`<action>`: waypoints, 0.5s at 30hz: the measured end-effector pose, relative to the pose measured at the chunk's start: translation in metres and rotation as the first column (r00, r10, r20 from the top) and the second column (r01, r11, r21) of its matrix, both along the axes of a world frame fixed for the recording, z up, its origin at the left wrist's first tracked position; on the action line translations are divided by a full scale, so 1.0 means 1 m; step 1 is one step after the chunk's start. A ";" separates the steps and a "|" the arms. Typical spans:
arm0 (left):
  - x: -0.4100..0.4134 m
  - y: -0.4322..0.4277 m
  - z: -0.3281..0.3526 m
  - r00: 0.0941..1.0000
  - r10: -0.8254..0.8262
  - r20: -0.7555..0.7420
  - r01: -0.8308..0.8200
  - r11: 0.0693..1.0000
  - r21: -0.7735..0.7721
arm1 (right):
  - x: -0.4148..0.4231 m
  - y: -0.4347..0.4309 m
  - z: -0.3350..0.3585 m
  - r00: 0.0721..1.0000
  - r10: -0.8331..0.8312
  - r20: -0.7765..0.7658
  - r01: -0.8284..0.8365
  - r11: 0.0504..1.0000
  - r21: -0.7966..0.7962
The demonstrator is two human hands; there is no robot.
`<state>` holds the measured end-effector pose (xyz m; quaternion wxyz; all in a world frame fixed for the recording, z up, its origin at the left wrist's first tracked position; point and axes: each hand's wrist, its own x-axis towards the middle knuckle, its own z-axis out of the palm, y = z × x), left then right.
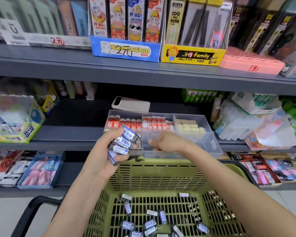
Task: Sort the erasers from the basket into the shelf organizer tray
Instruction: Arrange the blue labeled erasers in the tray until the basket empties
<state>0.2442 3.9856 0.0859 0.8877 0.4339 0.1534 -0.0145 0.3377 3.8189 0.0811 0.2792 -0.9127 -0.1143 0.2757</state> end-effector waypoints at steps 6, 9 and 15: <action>-0.002 -0.001 -0.001 0.999 0.035 0.019 -0.034 0.998 -0.045 | -0.004 -0.002 0.003 0.993 0.102 0.060 -0.097 0.992 -0.081; -0.001 -0.001 0.000 0.999 0.043 0.027 -0.042 0.998 -0.041 | -0.017 0.002 0.011 0.959 -0.002 0.282 -0.055 0.979 0.195; -0.001 -0.003 -0.001 0.999 0.039 0.036 -0.039 0.999 0.002 | -0.055 0.017 0.035 0.999 -0.035 0.014 0.014 0.694 0.719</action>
